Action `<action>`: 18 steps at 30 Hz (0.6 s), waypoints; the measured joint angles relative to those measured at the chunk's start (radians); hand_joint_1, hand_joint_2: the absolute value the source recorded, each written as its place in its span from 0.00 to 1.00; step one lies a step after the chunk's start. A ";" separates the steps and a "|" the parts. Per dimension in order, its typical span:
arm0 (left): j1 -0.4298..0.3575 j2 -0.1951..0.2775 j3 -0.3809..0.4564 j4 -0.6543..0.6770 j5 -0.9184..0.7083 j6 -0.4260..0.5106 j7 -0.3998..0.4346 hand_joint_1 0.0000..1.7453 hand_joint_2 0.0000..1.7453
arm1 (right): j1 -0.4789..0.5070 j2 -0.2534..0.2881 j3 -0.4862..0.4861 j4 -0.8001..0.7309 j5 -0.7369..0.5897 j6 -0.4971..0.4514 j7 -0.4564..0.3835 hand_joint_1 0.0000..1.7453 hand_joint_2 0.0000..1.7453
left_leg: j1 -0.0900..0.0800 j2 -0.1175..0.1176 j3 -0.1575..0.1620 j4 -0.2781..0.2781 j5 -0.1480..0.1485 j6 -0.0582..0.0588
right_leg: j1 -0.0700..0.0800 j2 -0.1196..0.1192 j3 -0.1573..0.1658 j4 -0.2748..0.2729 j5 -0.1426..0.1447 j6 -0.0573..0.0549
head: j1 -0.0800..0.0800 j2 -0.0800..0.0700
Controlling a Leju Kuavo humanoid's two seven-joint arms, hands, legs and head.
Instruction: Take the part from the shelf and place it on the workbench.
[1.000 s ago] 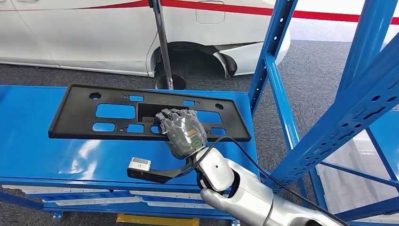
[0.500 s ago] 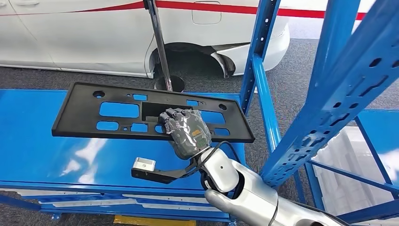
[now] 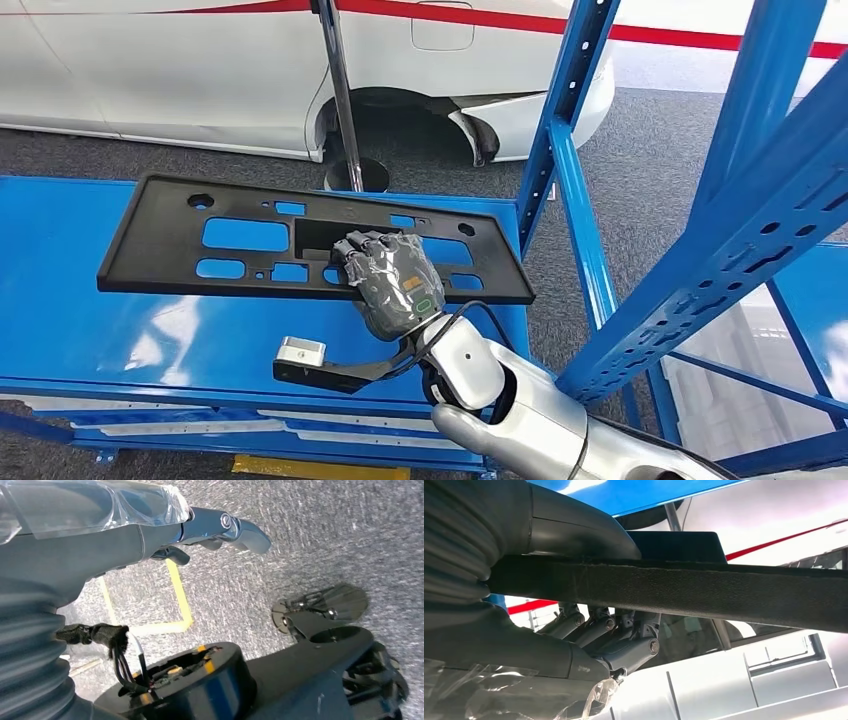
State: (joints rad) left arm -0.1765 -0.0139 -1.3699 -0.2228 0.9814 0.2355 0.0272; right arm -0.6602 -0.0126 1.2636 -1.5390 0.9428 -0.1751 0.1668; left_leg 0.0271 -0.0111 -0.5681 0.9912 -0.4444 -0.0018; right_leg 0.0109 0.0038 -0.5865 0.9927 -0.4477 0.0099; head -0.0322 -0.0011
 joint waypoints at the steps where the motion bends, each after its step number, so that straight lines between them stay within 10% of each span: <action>1: 0.000 0.000 0.000 0.000 0.000 0.000 0.000 0.00 1.00 | 0.000 -0.001 0.000 0.000 0.000 0.000 0.000 1.00 1.00 | 0.001 0.000 0.001 -0.001 0.001 0.004 | -0.001 0.000 -0.003 0.009 -0.007 0.004 | 0.002 0.000; 7: -0.002 -0.001 0.000 0.000 0.000 0.000 0.000 0.00 1.00 | 0.001 -0.008 -0.004 -0.006 -0.001 -0.001 -0.003 1.00 1.00 | 0.010 0.001 0.003 -0.002 0.001 0.017 | -0.019 -0.001 -0.148 0.301 -0.125 0.035 | 0.006 0.000; 12: -0.004 -0.001 0.000 0.000 -0.001 0.000 0.000 0.00 1.00 | 0.000 -0.010 -0.007 -0.009 -0.001 -0.001 -0.003 1.00 1.00 | 0.019 -0.002 0.016 -0.007 -0.004 0.004 | -0.017 0.000 -0.023 0.029 0.014 0.025 | 0.006 0.000; 18: -0.008 -0.001 0.000 0.001 -0.001 -0.001 -0.001 0.00 1.00 | 0.010 0.007 -0.008 -0.016 -0.002 -0.003 -0.001 1.00 1.00 | 0.017 -0.001 -0.001 0.021 -0.029 -0.025 | -0.008 -0.008 0.003 -0.033 0.026 -0.017 | 0.003 0.000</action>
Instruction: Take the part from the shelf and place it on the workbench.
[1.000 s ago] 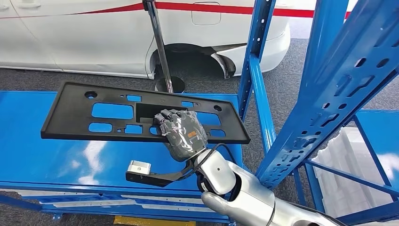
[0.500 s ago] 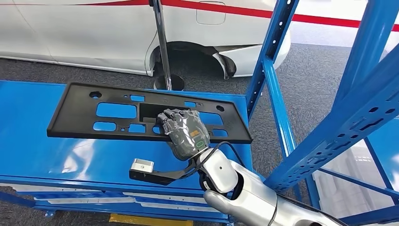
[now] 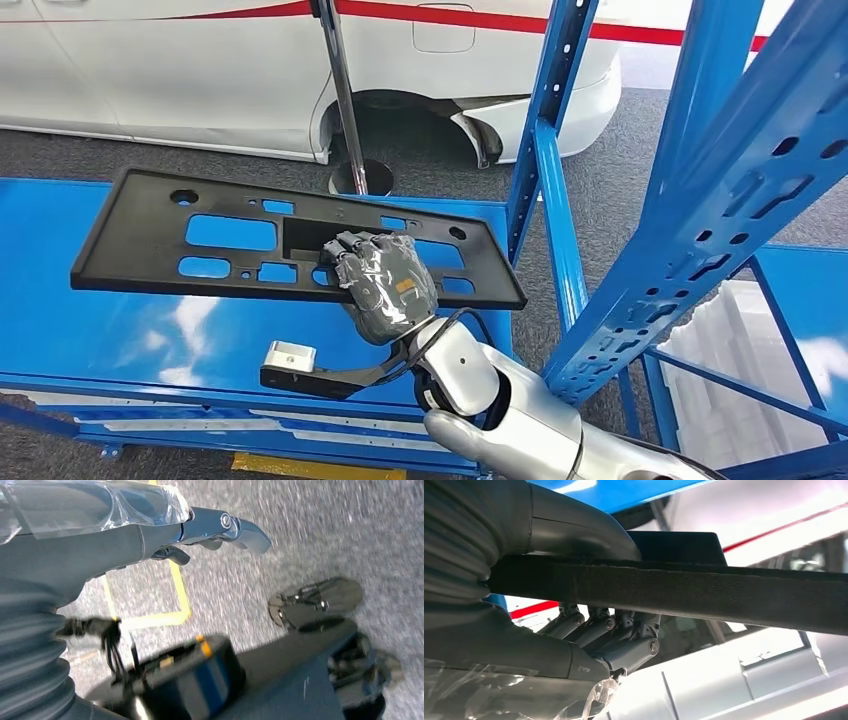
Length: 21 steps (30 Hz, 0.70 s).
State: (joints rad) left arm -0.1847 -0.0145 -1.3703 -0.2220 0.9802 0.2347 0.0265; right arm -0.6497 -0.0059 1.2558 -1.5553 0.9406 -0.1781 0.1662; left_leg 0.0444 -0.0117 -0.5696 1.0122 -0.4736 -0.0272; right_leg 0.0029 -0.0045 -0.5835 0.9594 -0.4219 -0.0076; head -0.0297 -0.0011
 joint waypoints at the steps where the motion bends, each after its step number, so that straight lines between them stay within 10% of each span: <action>1: -0.001 0.000 0.000 0.000 0.000 0.000 -0.001 0.00 1.00 | 0.001 0.003 0.000 0.000 0.000 0.000 0.000 1.00 1.00 | -0.003 0.001 -0.028 0.057 -0.031 0.003 | 0.000 -0.006 0.003 -0.005 0.002 -0.008 | -0.002 0.000; 5: -0.007 0.000 0.001 0.000 0.001 -0.003 -0.005 0.00 1.00 | 0.004 0.005 0.001 0.000 0.000 0.000 0.000 1.00 1.00 | -0.012 0.003 -0.110 0.245 -0.100 -0.001 | 0.008 -0.022 0.003 -0.004 0.001 -0.017 | -0.004 0.000; 10: 0.003 -0.003 0.000 0.000 0.001 -0.005 -0.003 0.00 1.00 | 0.005 -0.003 -0.005 -0.002 0.001 -0.001 0.001 1.00 1.00 | 0.015 -0.003 0.005 0.020 -0.007 -0.023 | 0.007 -0.003 -0.034 0.066 -0.022 0.009 | -0.003 0.000; 15: 0.001 -0.003 0.000 0.000 0.000 -0.012 -0.003 0.00 1.00 | 0.007 -0.009 -0.010 -0.005 0.001 -0.001 0.000 1.00 1.00 | 0.021 -0.001 0.003 0.015 -0.003 0.009 | 0.001 0.006 -0.061 0.114 -0.047 0.026 | 0.005 0.000; 19: 0.001 -0.002 0.000 0.000 0.000 -0.012 -0.002 0.00 1.00 | 0.007 -0.014 -0.012 -0.007 0.001 -0.001 0.000 1.00 1.00 | 0.034 0.000 0.010 0.005 -0.001 0.012 | -0.021 0.006 -0.160 0.325 -0.134 0.058 | 0.008 0.000; 21: 0.000 -0.001 0.000 0.000 0.000 -0.012 -0.002 0.00 1.00 | 0.008 -0.017 -0.012 -0.007 0.001 -0.001 0.001 1.00 1.00 | 0.045 -0.001 0.015 0.004 -0.004 0.006 | -0.032 0.005 -0.152 0.298 -0.096 0.067 | 0.008 0.000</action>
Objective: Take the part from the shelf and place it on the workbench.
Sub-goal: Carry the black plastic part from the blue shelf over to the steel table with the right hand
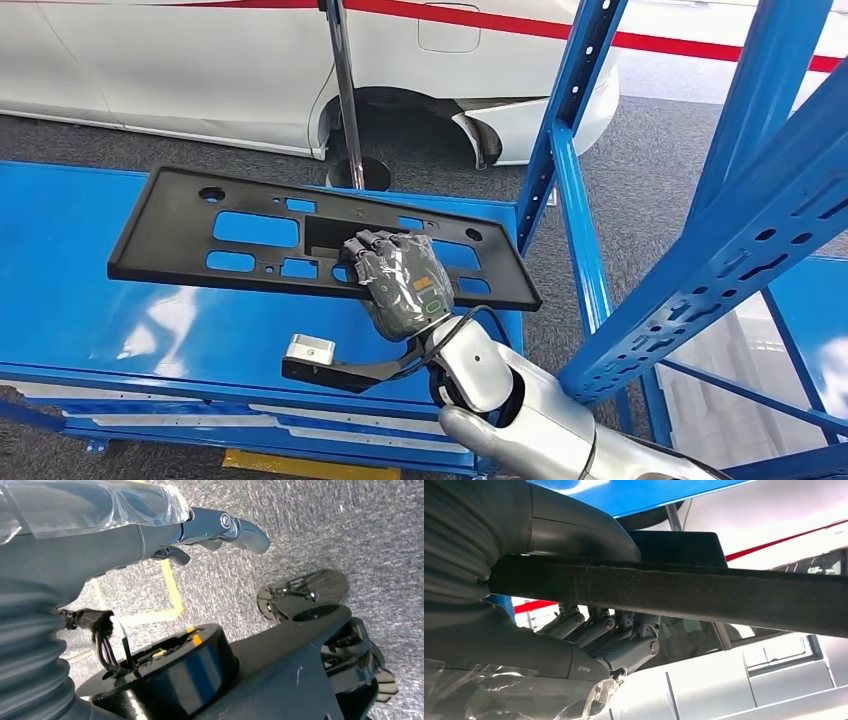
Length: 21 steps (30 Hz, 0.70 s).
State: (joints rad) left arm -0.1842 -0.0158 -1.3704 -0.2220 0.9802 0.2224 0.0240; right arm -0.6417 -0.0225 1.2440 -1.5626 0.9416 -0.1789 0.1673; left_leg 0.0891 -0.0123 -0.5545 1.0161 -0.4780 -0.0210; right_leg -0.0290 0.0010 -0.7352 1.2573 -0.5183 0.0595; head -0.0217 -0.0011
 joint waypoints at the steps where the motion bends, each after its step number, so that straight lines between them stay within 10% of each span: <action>1: 0.000 0.000 0.000 0.000 -0.001 0.000 0.000 0.00 1.00 | 0.000 -0.001 0.000 -0.001 0.000 0.000 0.000 1.00 1.00 | 0.006 -0.001 0.004 -0.001 -0.003 -0.005 | -0.005 0.000 0.031 -0.068 0.040 0.005 | 0.000 0.000; 5: -0.003 -0.002 0.000 0.000 -0.008 0.000 0.001 0.00 1.00 | 0.005 0.014 0.004 -0.007 -0.003 0.000 0.001 1.00 1.00 | 0.017 -0.014 0.017 -0.035 0.009 -0.044 | 0.003 0.008 0.116 -0.251 0.091 0.014 | 0.001 0.000; 8: -0.002 -0.007 0.000 0.000 -0.013 0.000 0.001 0.00 1.00 | 0.009 0.033 0.009 -0.011 -0.009 0.001 0.002 1.00 1.00 | 0.019 -0.024 0.022 -0.061 0.022 -0.065 | 0.013 -0.003 0.133 -0.284 0.096 -0.023 | -0.001 0.000; 11: -0.002 -0.006 0.000 0.000 -0.013 -0.001 0.003 0.00 1.00 | 0.012 0.041 0.009 -0.012 -0.010 0.002 0.003 1.00 1.00 | -0.003 -0.007 -0.041 0.067 -0.050 -0.039 | 0.022 -0.031 0.159 -0.319 0.108 -0.068 | -0.011 0.000; 13: -0.004 -0.005 0.000 0.000 -0.012 -0.001 0.003 0.00 1.00 | 0.011 0.041 0.009 -0.012 -0.010 0.004 0.003 1.00 1.00 | -0.021 -0.006 -0.104 0.202 -0.105 -0.026 | 0.036 -0.045 0.159 -0.318 0.108 -0.078 | -0.015 0.000; 15: -0.005 -0.004 0.000 0.000 -0.012 -0.001 0.004 0.00 1.00 | 0.011 0.038 0.009 -0.012 -0.010 0.005 0.003 1.00 1.00 | -0.028 -0.005 -0.105 0.219 -0.094 -0.027 | 0.043 -0.047 0.153 -0.308 0.107 -0.077 | -0.015 0.000; 18: 0.002 -0.006 0.000 0.000 -0.013 -0.001 0.006 0.00 1.00 | 0.006 0.028 0.006 -0.013 -0.009 0.005 0.002 1.00 1.00 | -0.013 -0.009 -0.037 0.090 -0.037 -0.047 | 0.041 -0.029 0.113 -0.239 0.087 -0.054 | -0.019 0.000; 21: 0.002 -0.016 0.000 -0.002 -0.012 -0.001 0.004 0.00 1.00 | 0.006 0.018 0.001 -0.015 -0.009 0.005 0.003 1.00 1.00 | 0.008 -0.007 -0.054 0.092 -0.042 -0.036 | 0.046 -0.002 0.058 -0.153 0.066 -0.027 | -0.017 0.001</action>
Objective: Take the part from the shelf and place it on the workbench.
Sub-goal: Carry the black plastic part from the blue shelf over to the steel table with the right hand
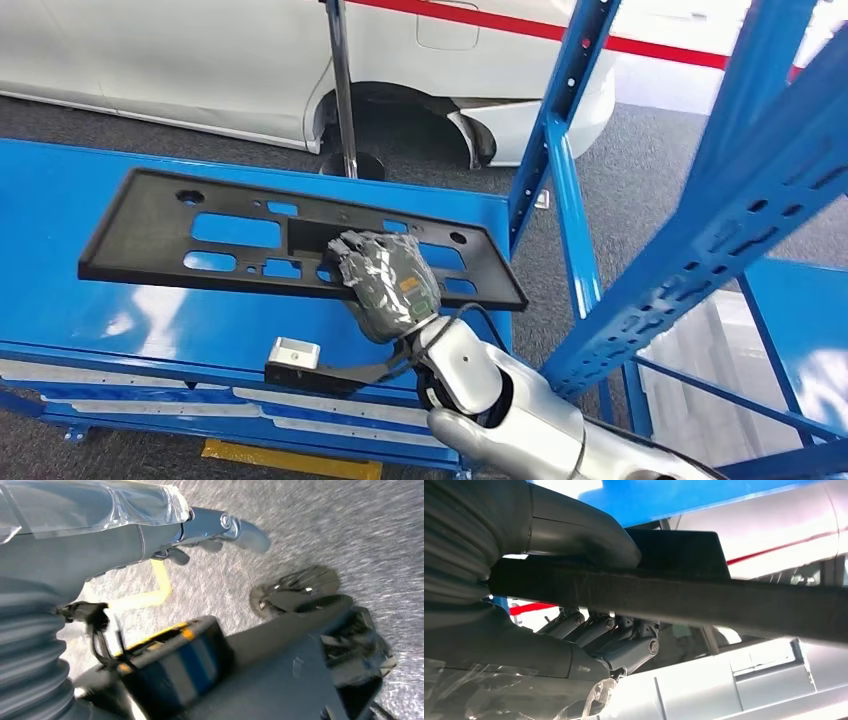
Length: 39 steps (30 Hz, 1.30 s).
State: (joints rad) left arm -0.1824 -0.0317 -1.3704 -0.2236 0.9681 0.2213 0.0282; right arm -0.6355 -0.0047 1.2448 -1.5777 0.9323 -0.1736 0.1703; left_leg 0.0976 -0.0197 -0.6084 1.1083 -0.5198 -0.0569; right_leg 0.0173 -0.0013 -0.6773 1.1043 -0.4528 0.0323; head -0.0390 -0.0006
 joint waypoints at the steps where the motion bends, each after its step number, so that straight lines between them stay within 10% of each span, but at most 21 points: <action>1: -0.001 -0.001 0.000 0.000 0.001 0.000 -0.001 0.00 1.00 | 0.001 -0.002 -0.001 -0.001 0.000 0.000 0.000 1.00 1.00 | 0.008 0.005 -0.009 0.008 0.001 0.005 | -0.002 0.005 -0.004 0.009 -0.002 0.005 | 0.005 0.000; 8: 0.002 0.000 0.000 0.001 -0.001 0.004 -0.009 0.00 1.00 | 0.000 -0.014 -0.002 -0.004 0.002 0.000 0.003 1.00 1.00 | -0.005 0.015 0.014 -0.038 0.026 0.010 | -0.023 -0.005 -0.109 0.274 -0.118 0.011 | 0.040 0.000; 14: 0.004 -0.001 0.000 0.001 0.001 0.013 -0.005 0.00 1.00 | 0.000 -0.018 -0.003 -0.008 0.002 0.000 0.005 1.00 1.00 | -0.047 0.012 0.079 -0.113 0.041 0.021 | 0.034 0.012 0.028 -0.052 0.064 -0.082 | 0.041 0.000; 18: 0.004 0.003 0.000 0.002 0.001 0.015 -0.007 0.00 1.00 | 0.013 -0.007 -0.002 -0.014 0.002 0.000 0.006 1.00 1.00 | -0.061 0.013 0.073 -0.112 0.029 0.018 | 0.030 0.010 0.062 -0.135 0.052 -0.070 | 0.041 0.000; 24: -0.004 0.010 0.000 0.002 0.002 0.016 -0.008 0.00 1.00 | 0.023 -0.005 0.000 -0.016 0.002 0.001 0.006 1.00 1.00 | -0.076 0.014 -0.054 0.168 -0.093 0.022 | 0.035 0.004 0.062 -0.143 0.059 -0.090 | 0.035 0.000; 28: 0.003 0.012 -0.001 0.002 -0.003 0.017 -0.003 0.00 1.00 | 0.021 -0.011 -0.001 -0.017 0.003 0.001 0.007 1.00 1.00 | -0.072 0.012 0.062 -0.050 -0.002 0.019 | 0.041 0.015 0.040 -0.116 0.064 -0.085 | 0.035 0.000; 32: 0.011 0.013 -0.001 0.003 -0.004 0.018 -0.006 0.00 1.00 | 0.020 -0.016 -0.003 -0.018 0.009 0.000 0.008 1.00 1.00 | -0.069 0.012 0.075 -0.093 0.019 0.049 | 0.050 0.021 0.022 -0.095 0.066 -0.084 | 0.037 0.000; 39: 0.016 0.021 0.000 0.004 -0.003 0.018 -0.014 0.00 1.00 | 0.026 -0.021 -0.003 -0.020 0.007 -0.001 0.014 1.00 1.00 | -0.042 0.015 0.074 -0.096 0.030 0.060 | -0.006 0.007 -0.095 0.187 -0.073 -0.011 | 0.038 0.000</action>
State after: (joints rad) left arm -0.1660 -0.0104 -1.3706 -0.2201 0.9648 0.2393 0.0145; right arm -0.6095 -0.0260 1.2421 -1.5976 0.9391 -0.1747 0.1848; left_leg 0.0558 -0.0046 -0.5343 1.0121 -0.4902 0.0036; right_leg 0.0109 0.0057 -0.7719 1.2908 -0.5258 0.0214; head -0.0008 -0.0004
